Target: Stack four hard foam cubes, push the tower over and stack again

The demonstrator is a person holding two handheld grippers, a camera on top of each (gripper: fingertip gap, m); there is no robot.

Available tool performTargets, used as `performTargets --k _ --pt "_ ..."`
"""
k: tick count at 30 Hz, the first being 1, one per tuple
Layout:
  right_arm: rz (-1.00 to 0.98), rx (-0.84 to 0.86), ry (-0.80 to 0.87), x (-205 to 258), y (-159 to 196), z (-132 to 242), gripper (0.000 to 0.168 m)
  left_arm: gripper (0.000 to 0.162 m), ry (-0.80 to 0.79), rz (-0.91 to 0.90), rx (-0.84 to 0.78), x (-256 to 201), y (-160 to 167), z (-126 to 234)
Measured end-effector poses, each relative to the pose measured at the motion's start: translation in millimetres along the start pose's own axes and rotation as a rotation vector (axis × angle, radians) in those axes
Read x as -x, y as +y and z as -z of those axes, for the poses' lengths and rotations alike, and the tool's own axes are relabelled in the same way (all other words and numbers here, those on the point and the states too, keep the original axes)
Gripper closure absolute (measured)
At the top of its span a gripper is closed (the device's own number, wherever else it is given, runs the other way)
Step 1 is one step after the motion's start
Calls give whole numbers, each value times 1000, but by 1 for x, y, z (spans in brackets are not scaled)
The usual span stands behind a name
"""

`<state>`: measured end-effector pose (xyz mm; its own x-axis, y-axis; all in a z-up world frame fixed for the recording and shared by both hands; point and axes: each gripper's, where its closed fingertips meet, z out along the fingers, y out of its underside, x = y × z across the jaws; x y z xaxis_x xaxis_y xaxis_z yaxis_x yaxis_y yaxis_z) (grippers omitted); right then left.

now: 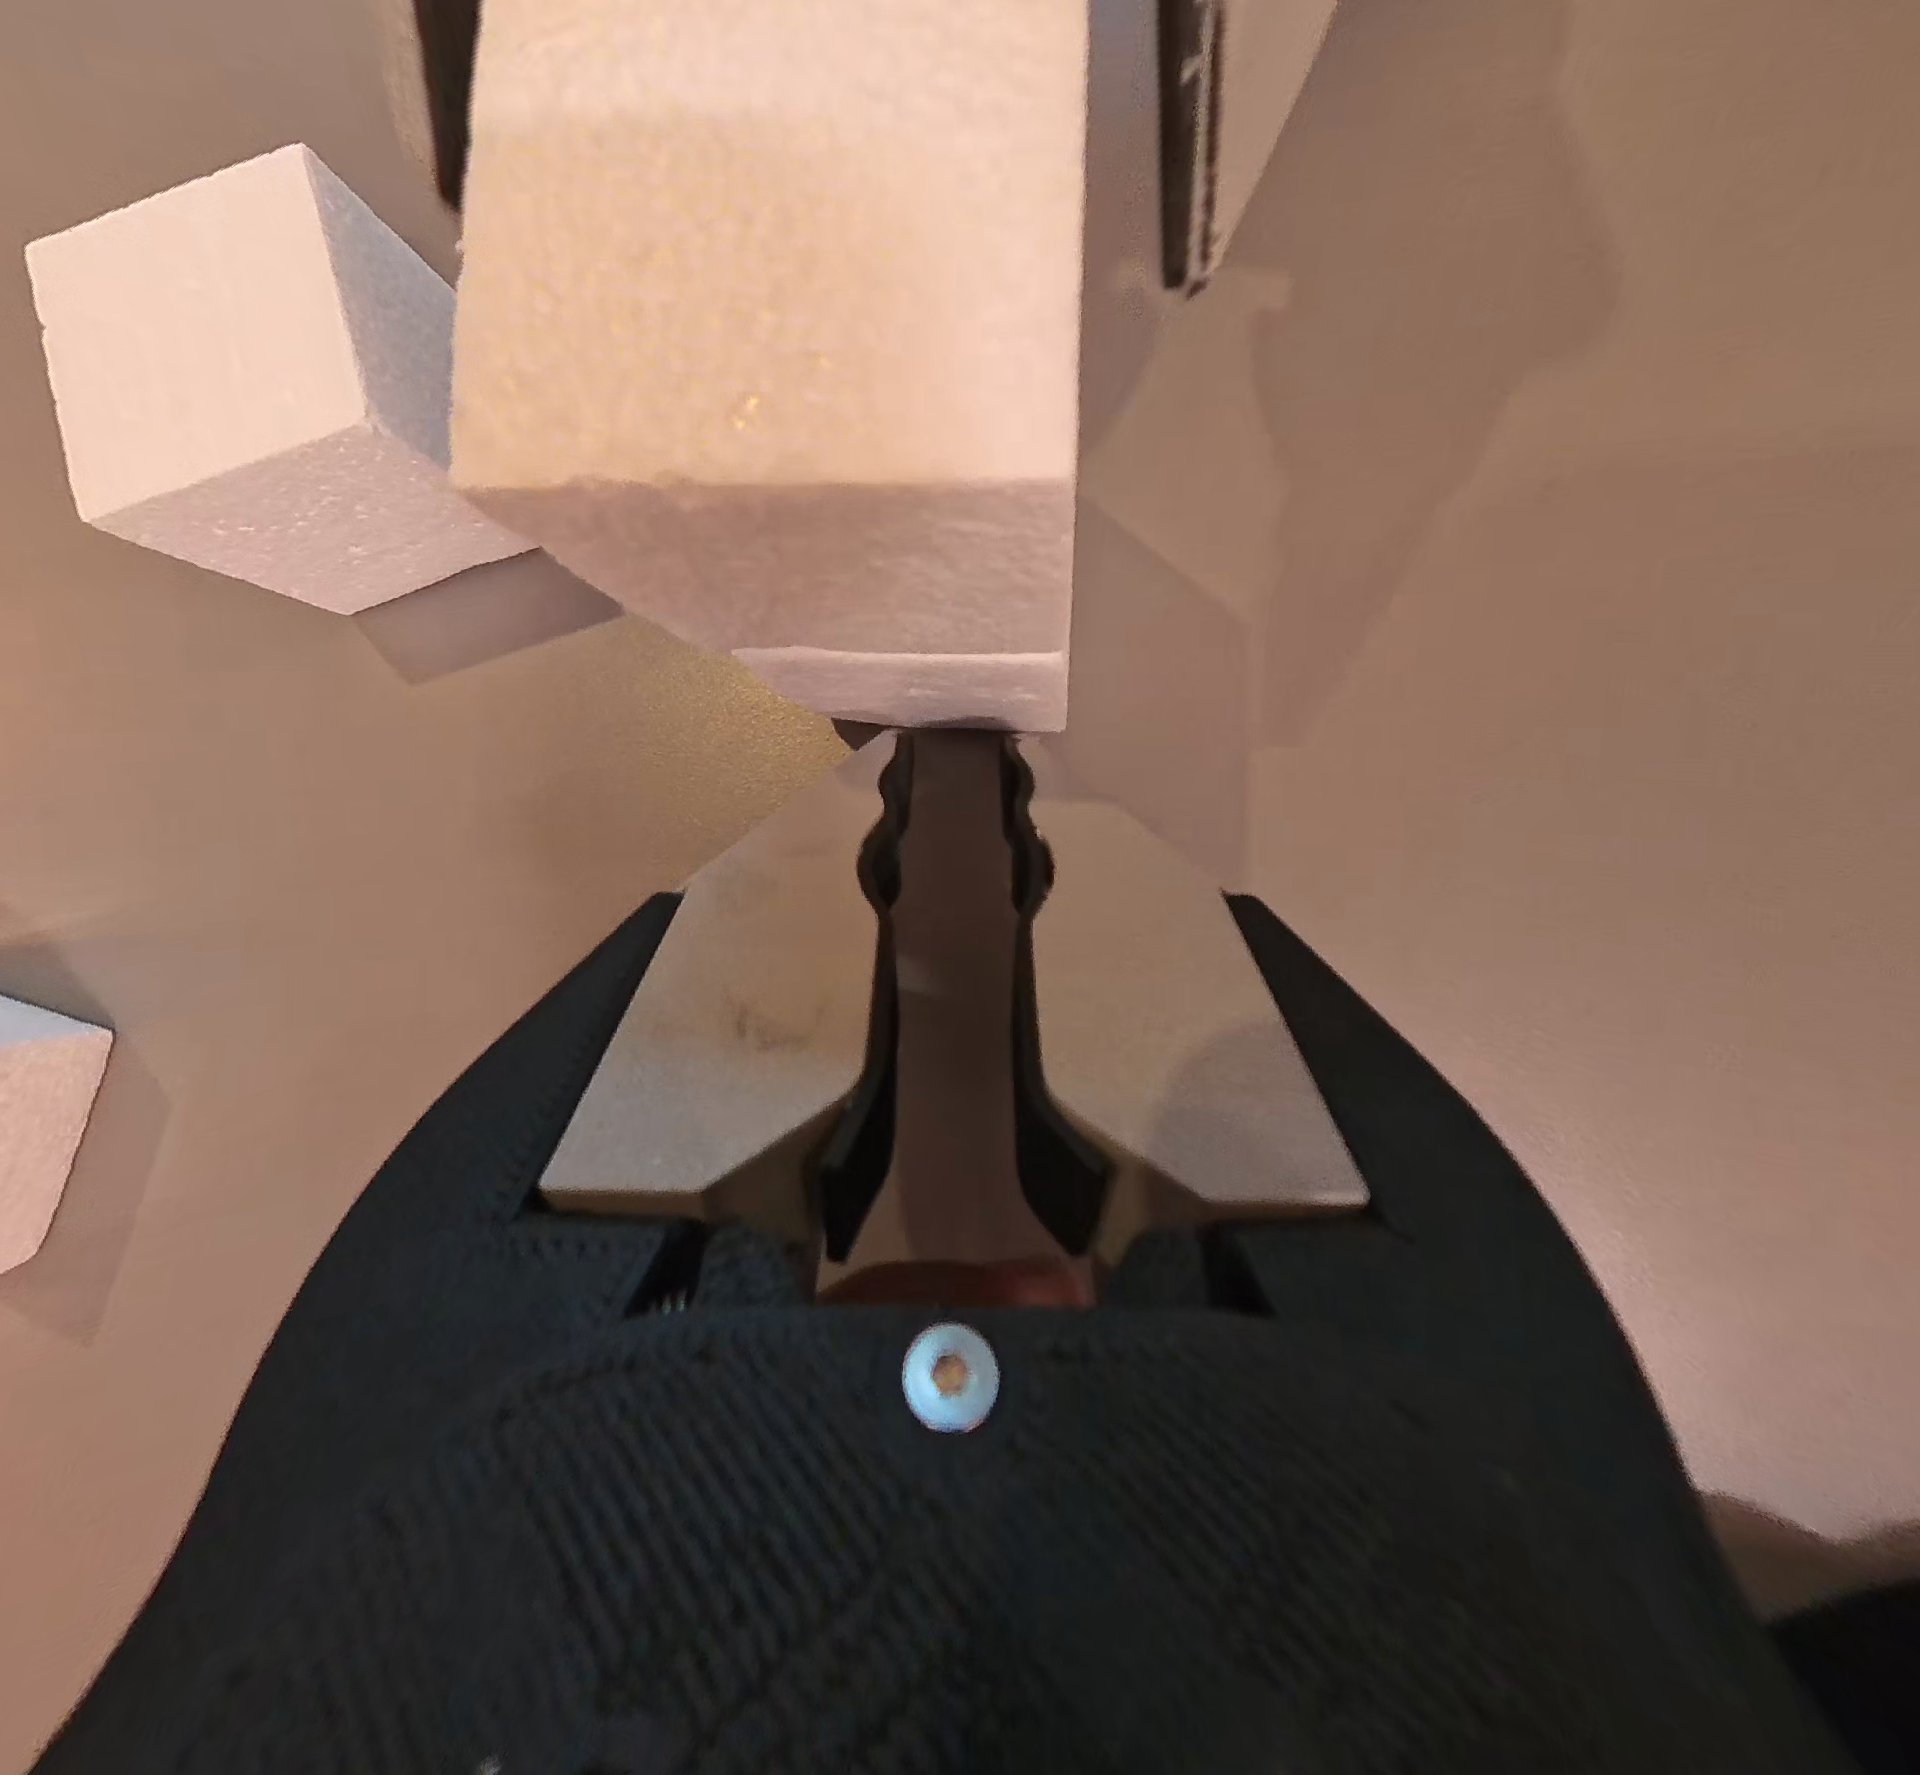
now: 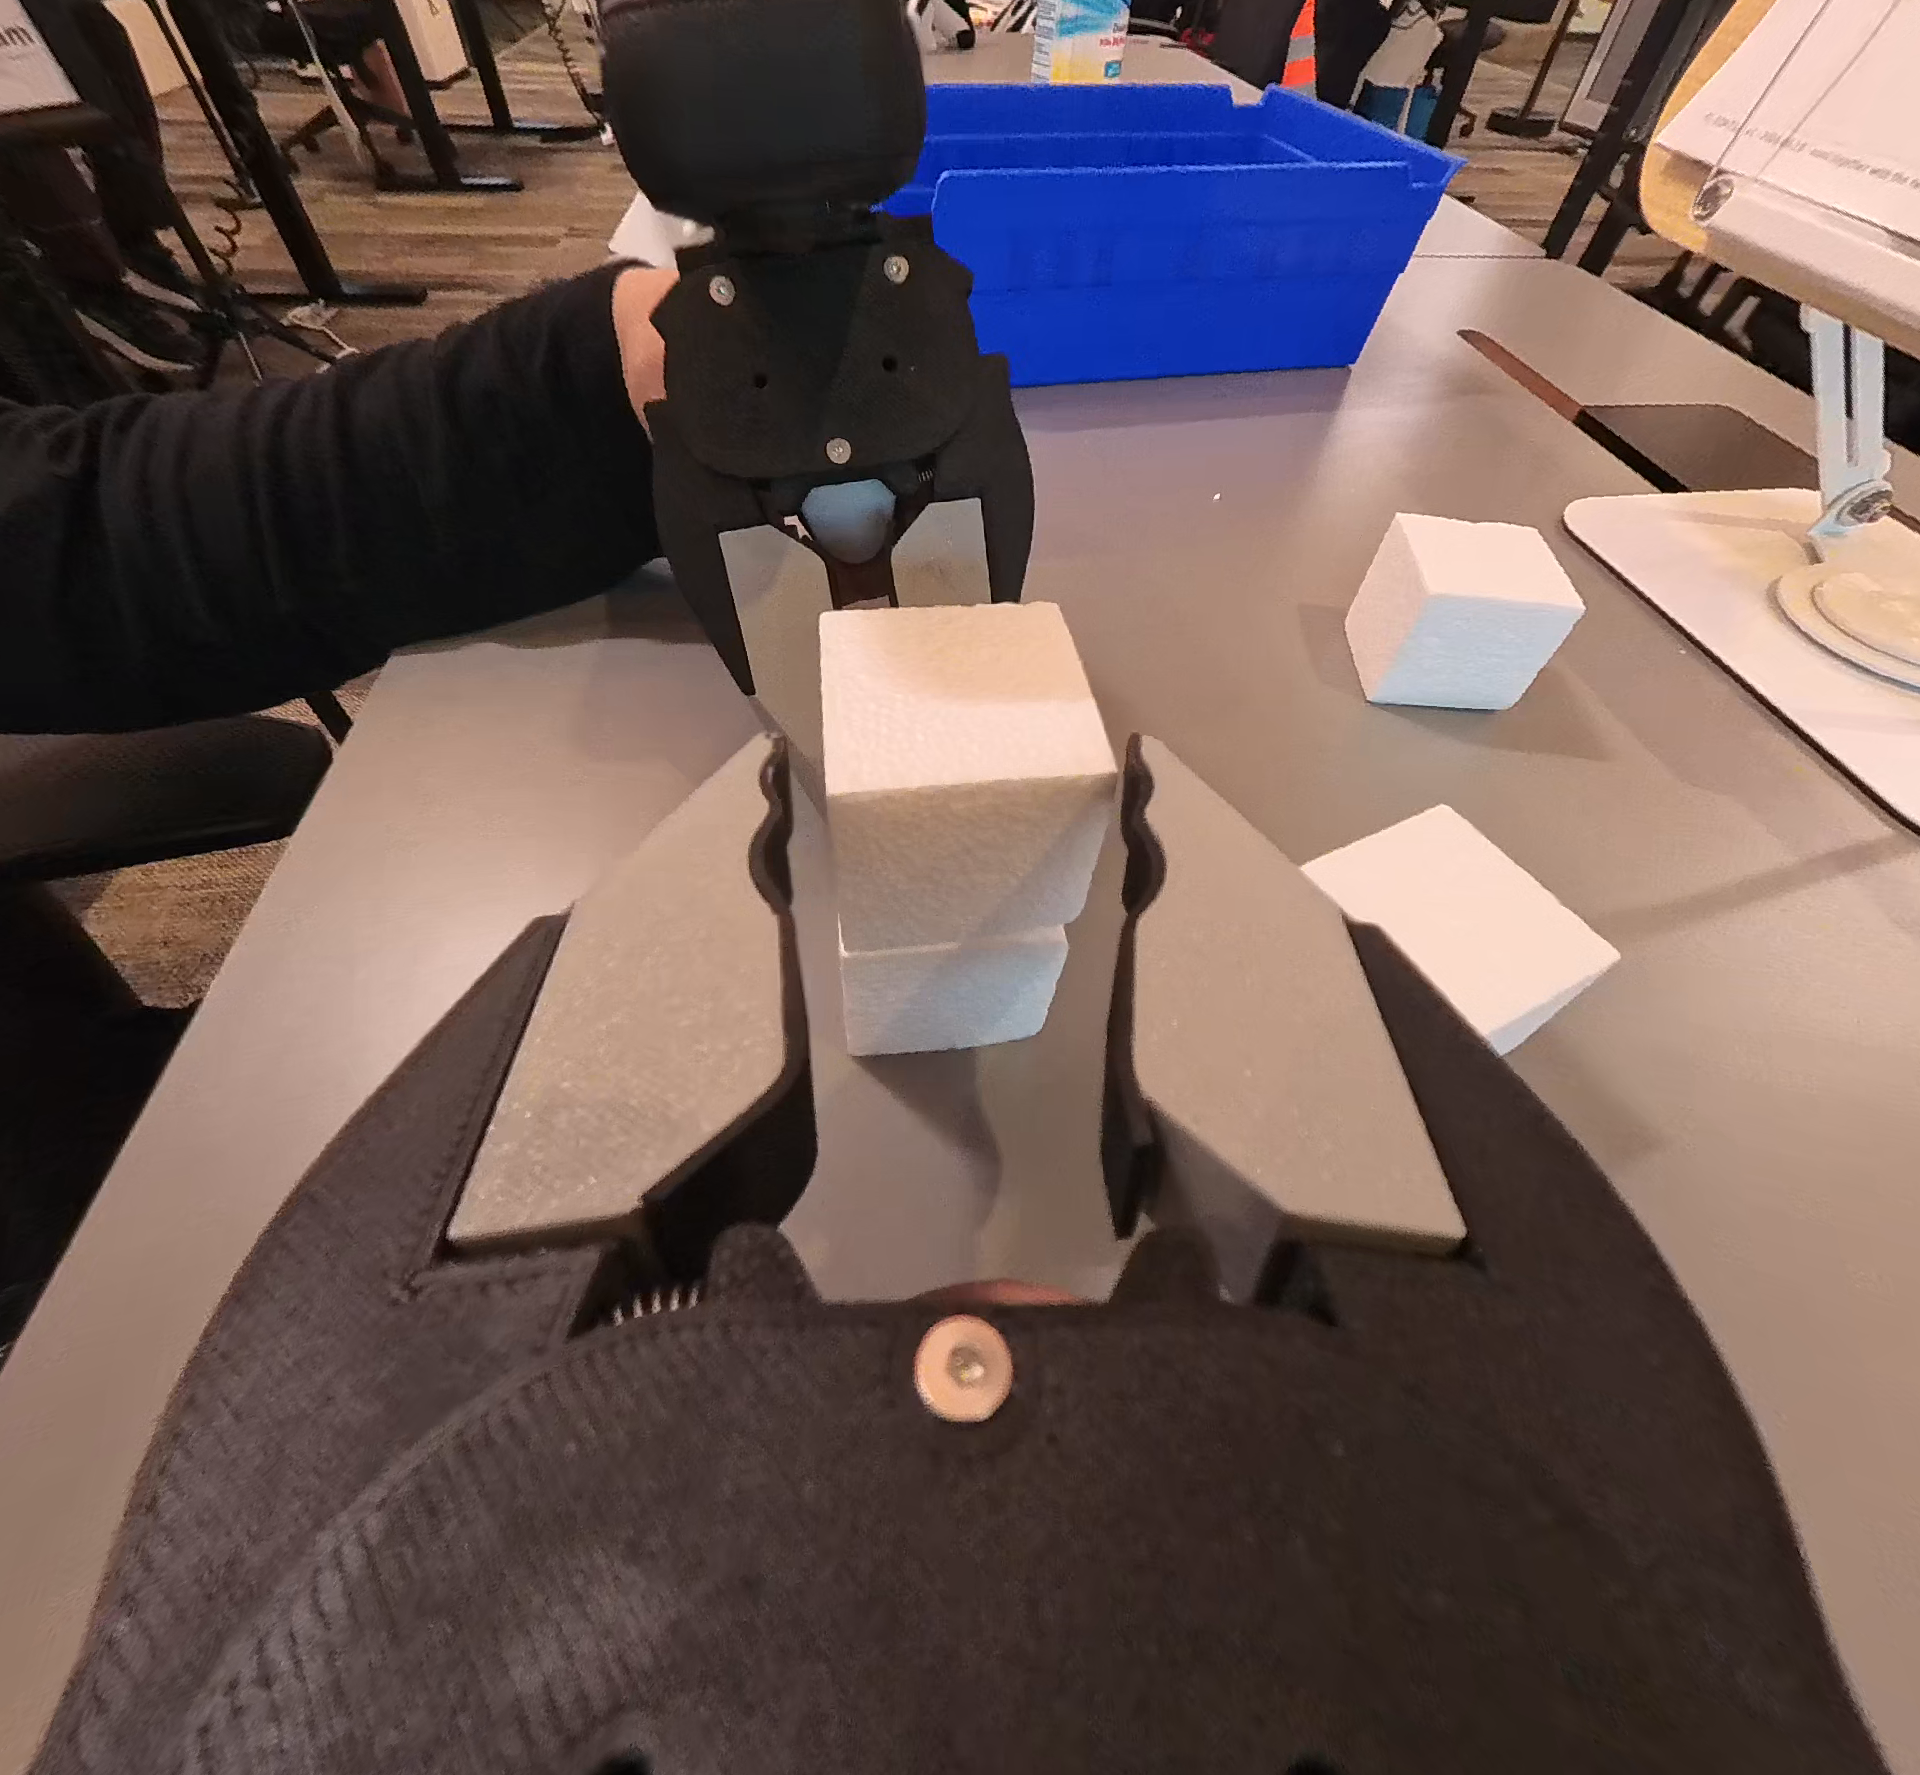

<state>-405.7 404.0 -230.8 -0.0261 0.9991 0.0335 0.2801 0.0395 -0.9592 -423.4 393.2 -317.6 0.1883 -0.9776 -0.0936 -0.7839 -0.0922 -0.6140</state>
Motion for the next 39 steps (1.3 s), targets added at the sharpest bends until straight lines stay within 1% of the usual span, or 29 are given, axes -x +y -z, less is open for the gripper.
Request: performTargets --k 6,10,12,15,18,20,21,24,27,31,34,39 --pt "-12 -41 -9 -1 -9 7 101 146 1 1 2 0 1 1" --pt "-8 -138 16 -7 -29 23 103 140 -10 8 -11 2 3 9" --pt "-18 -186 65 -17 -37 33 104 140 -27 22 -69 6 -3 21" --pt "-50 -214 202 -44 -39 47 106 140 -55 65 -208 14 -17 45" --pt "-142 -146 380 -81 -18 56 106 137 -145 151 -338 37 -27 68" --pt "-222 -65 432 -95 4 53 105 130 -219 250 -381 60 -24 76" --pt "-252 -23 432 -98 15 49 105 126 -253 305 -377 70 -19 77" --pt "-257 90 466 -104 40 40 107 126 -335 491 -340 98 2 72" --pt "-188 157 535 -111 47 36 109 126 -308 628 -303 105 17 62" --pt "-167 146 575 -116 41 28 110 126 -312 660 -334 108 14 63" --pt "-153 191 607 -122 47 25 110 126 -319 665 -360 109 12 66" --pt "-229 203 613 -128 56 37 100 126 -314 687 -343 110 17 62"
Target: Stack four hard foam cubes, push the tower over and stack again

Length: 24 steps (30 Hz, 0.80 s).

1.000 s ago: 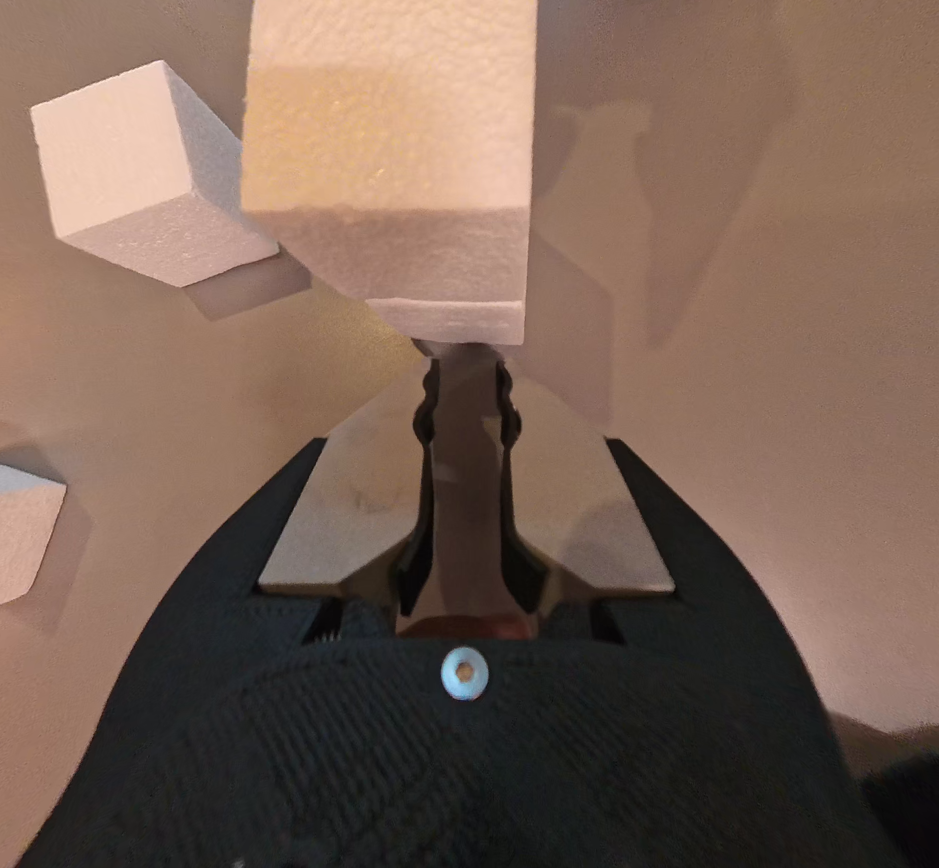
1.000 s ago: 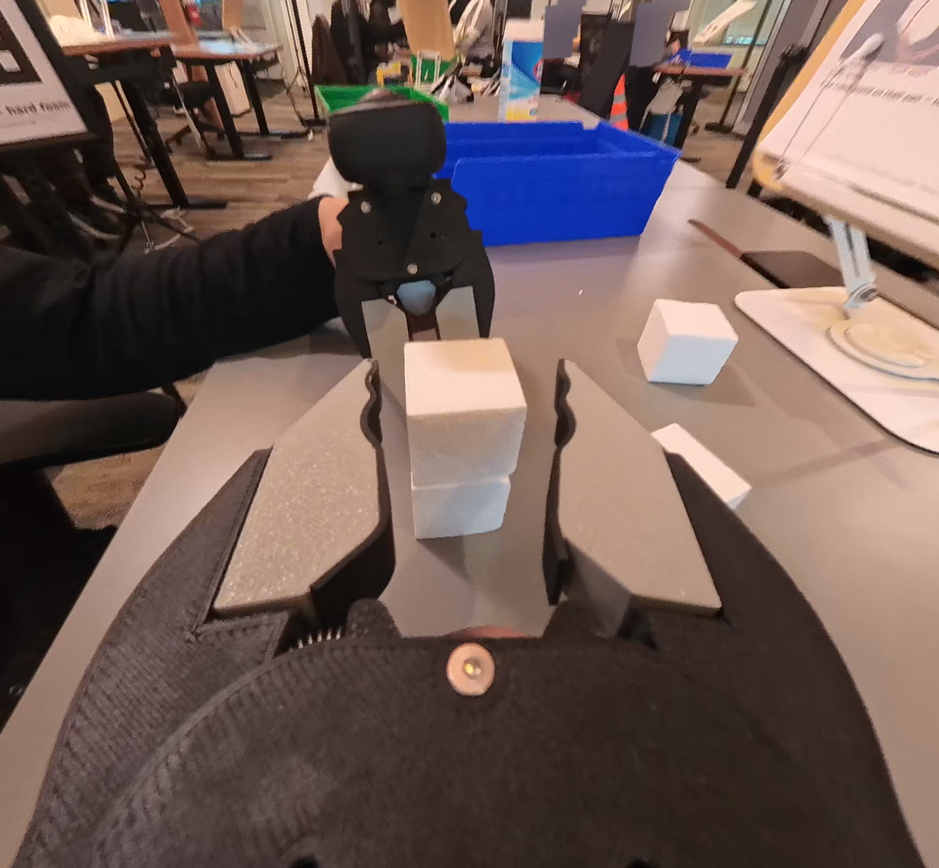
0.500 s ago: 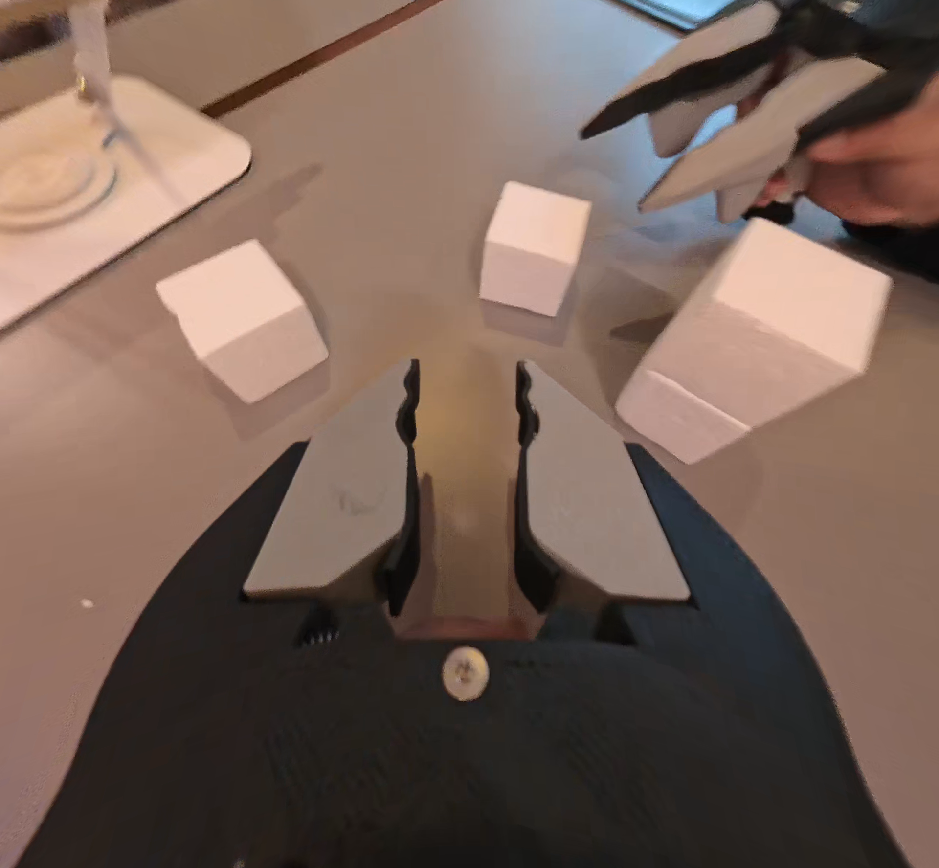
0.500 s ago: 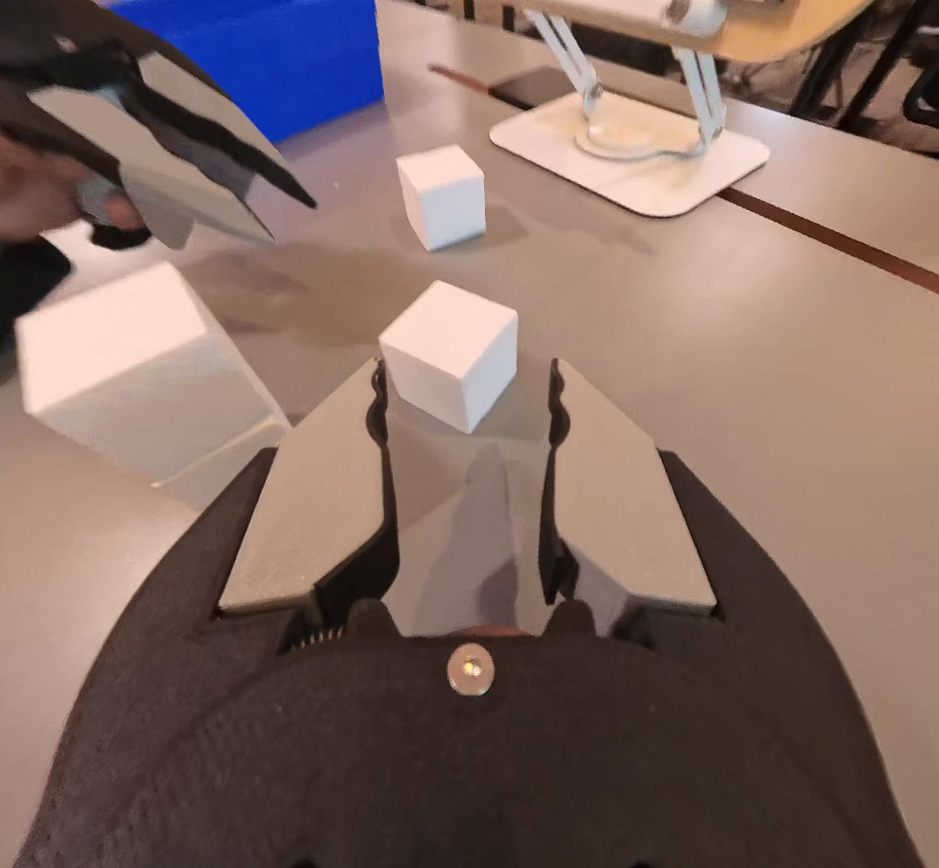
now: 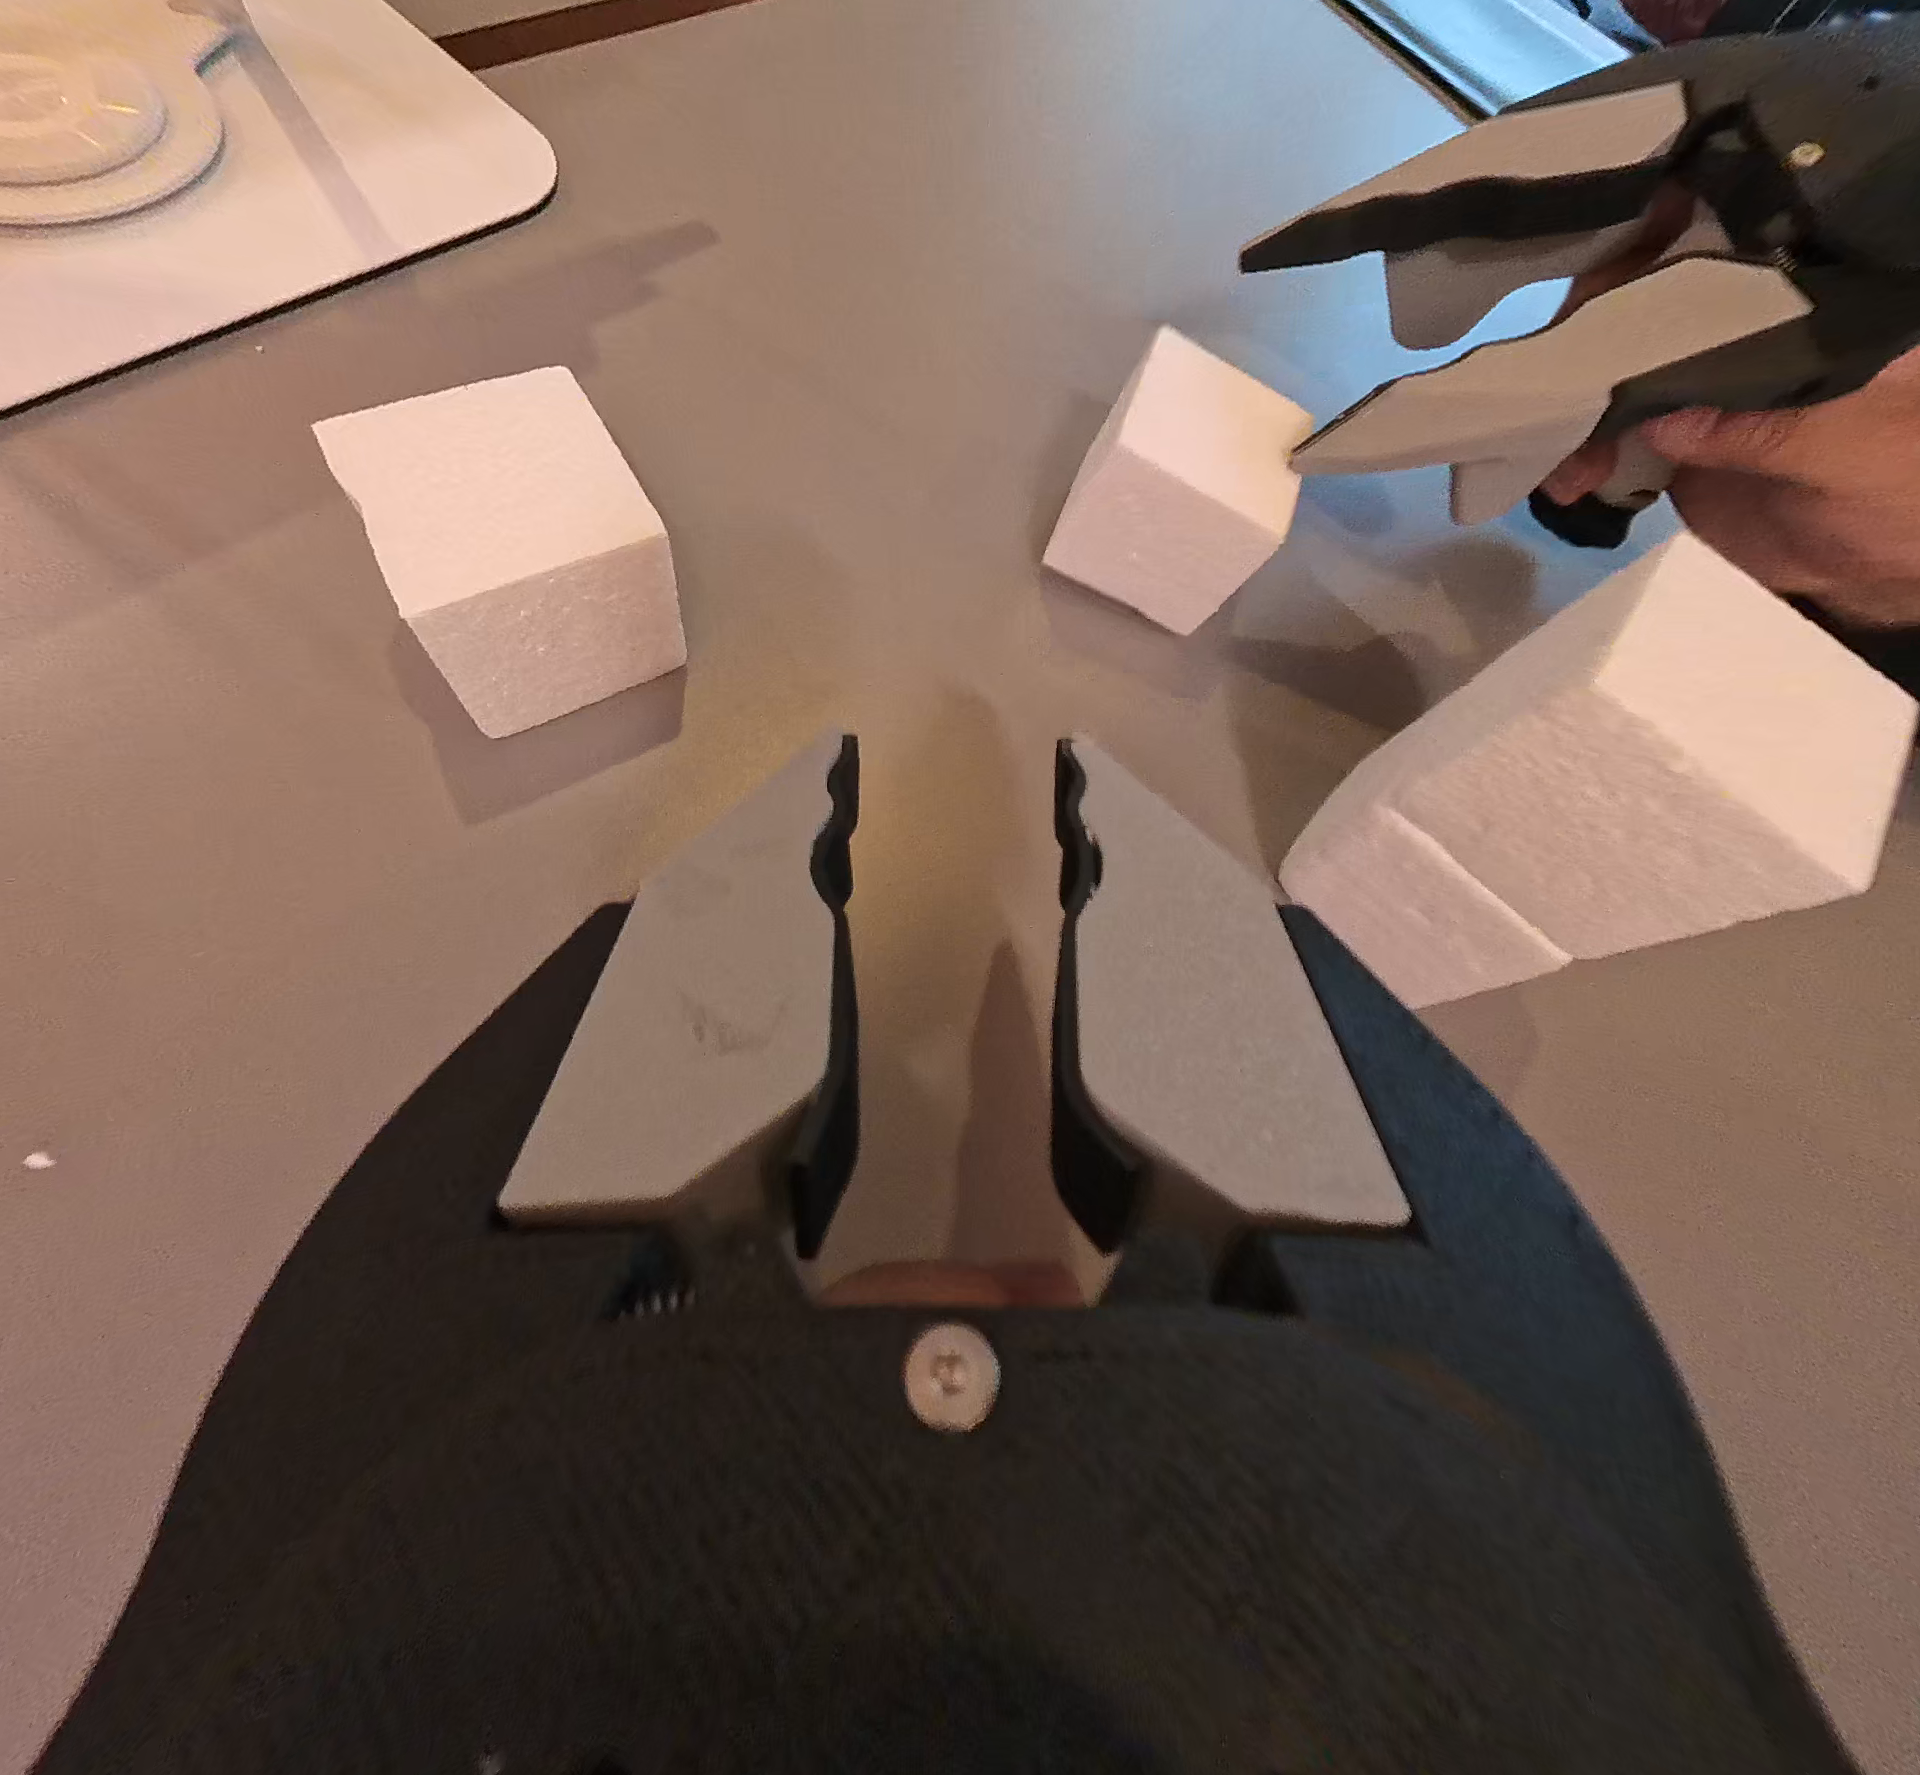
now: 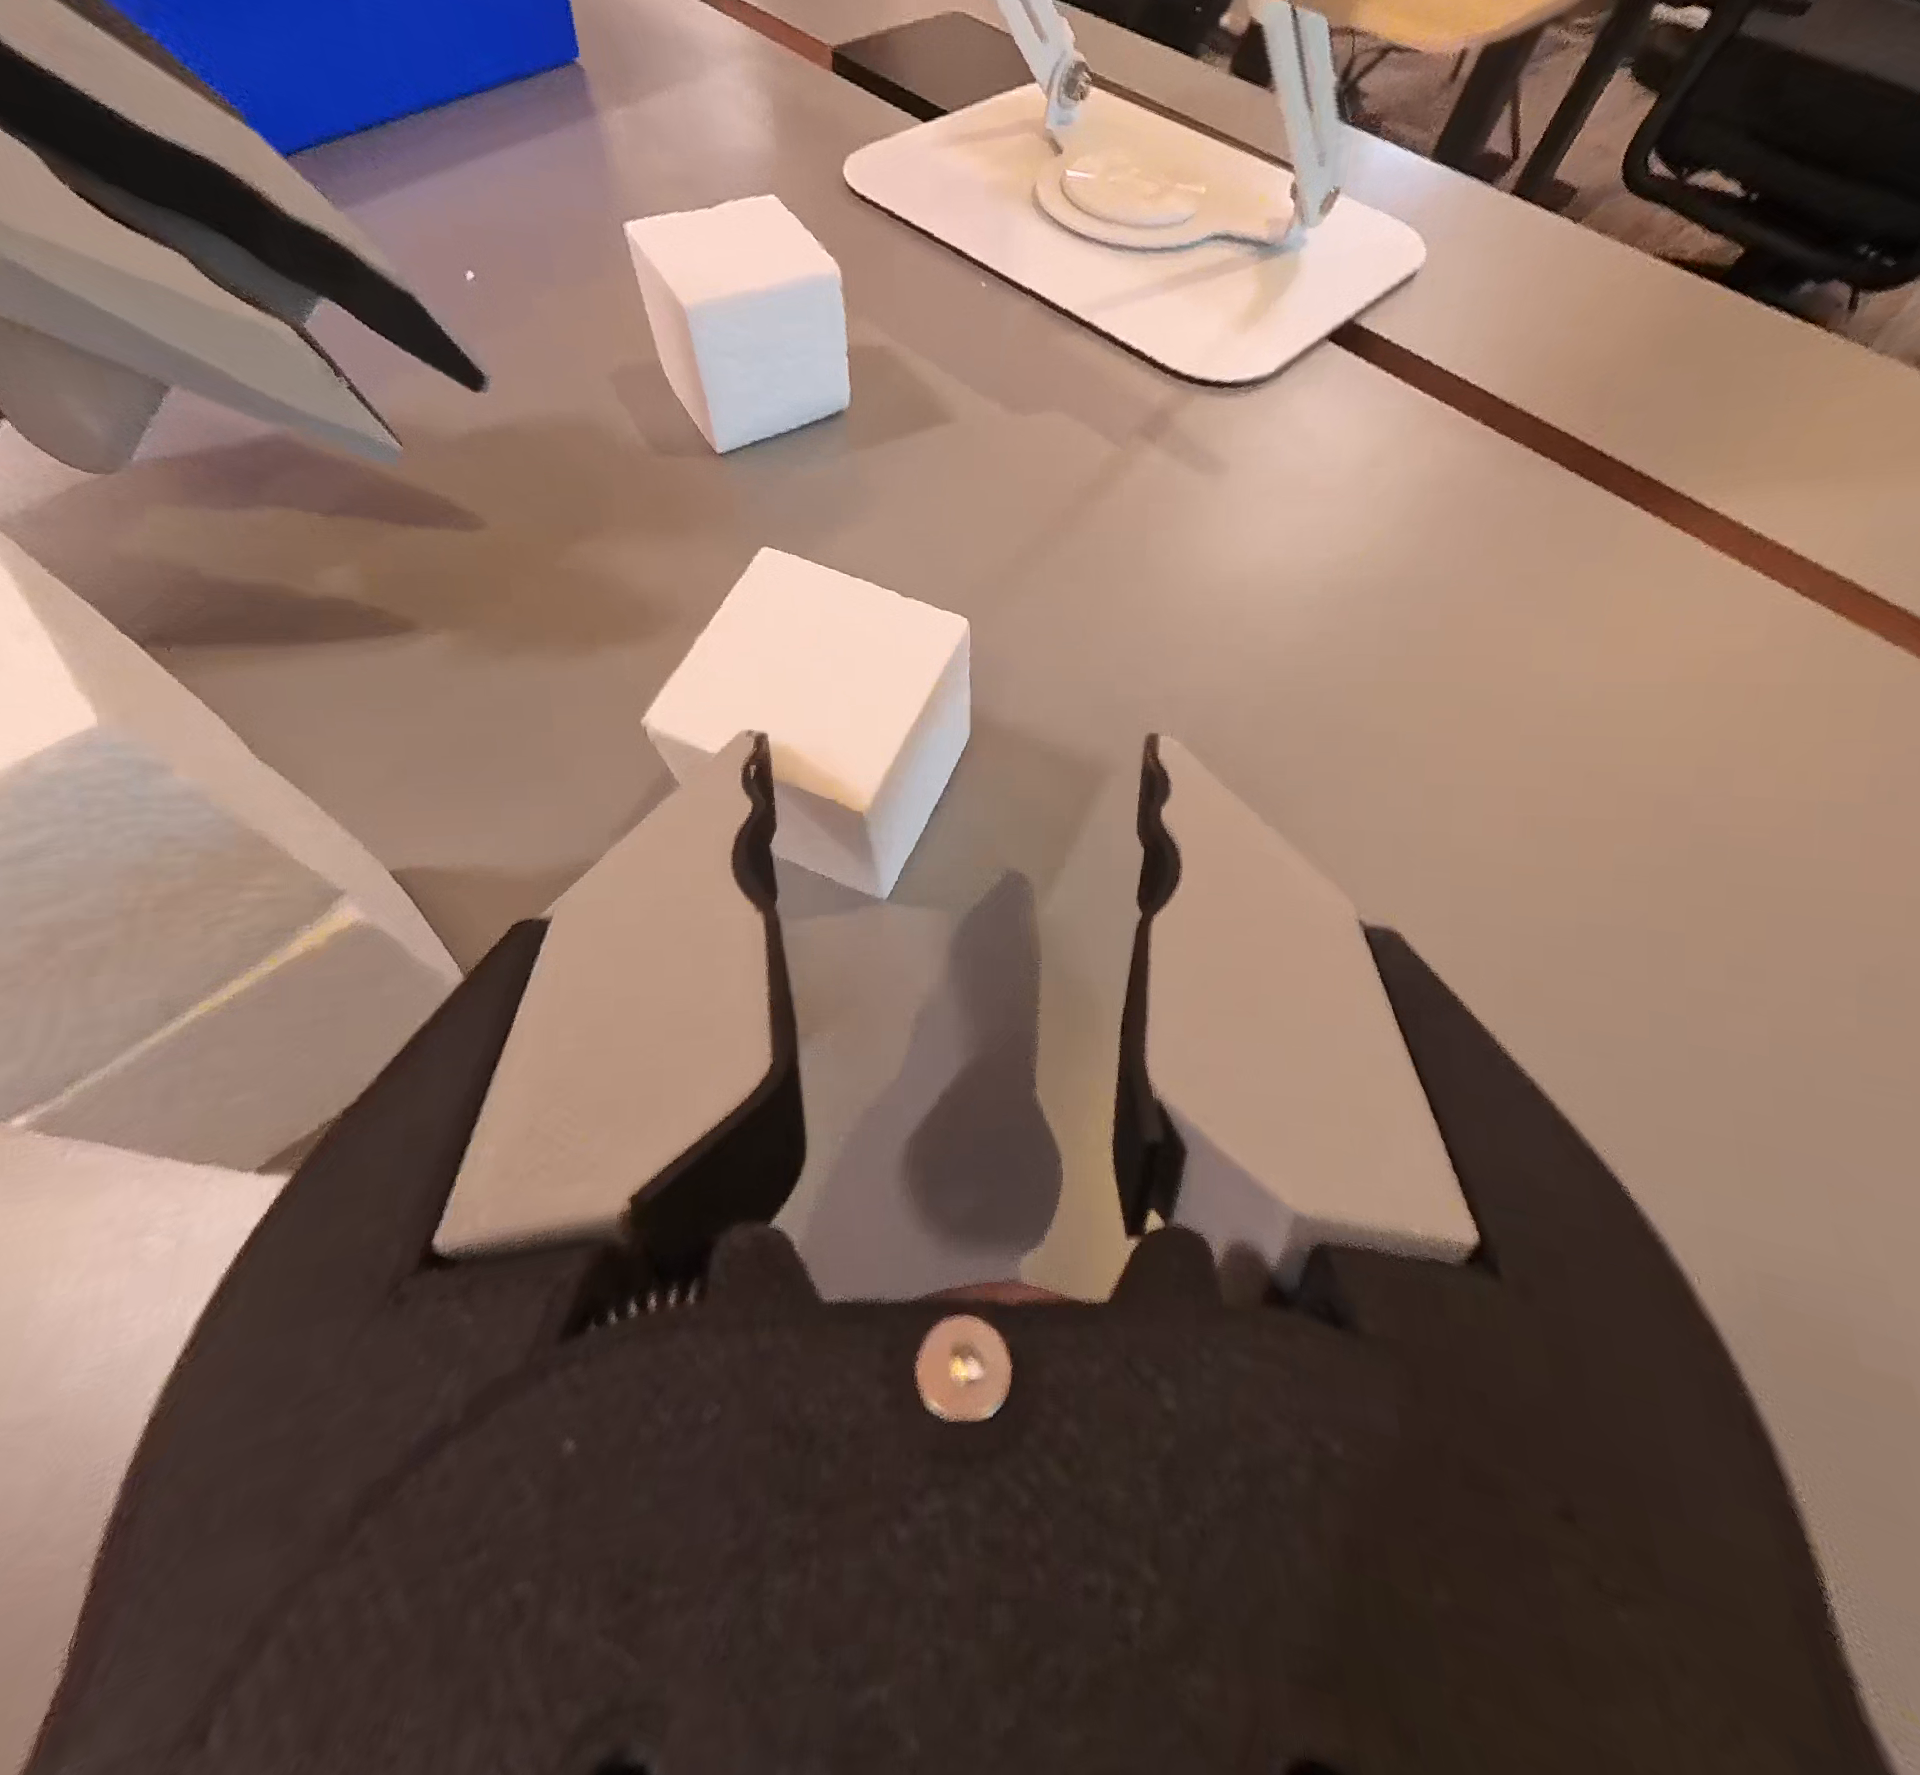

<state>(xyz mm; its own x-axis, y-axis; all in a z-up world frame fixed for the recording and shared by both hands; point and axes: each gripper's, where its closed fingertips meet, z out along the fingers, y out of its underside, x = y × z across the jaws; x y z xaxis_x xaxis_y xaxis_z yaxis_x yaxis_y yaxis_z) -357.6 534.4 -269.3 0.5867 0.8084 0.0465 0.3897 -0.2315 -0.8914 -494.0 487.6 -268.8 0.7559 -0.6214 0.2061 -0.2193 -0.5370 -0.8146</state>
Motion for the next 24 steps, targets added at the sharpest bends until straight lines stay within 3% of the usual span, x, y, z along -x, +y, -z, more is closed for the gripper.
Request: performTargets --k 7,13,24 --pt "65 110 52 -24 21 17 107 126 -7 -19 25 -1 4 -4" --pt "71 26 -11 -9 3 24 106 127 0 -7 18 0 4 -2" --pt "72 87 -61 17 18 3 83 126 0 -16 33 -1 6 -4"
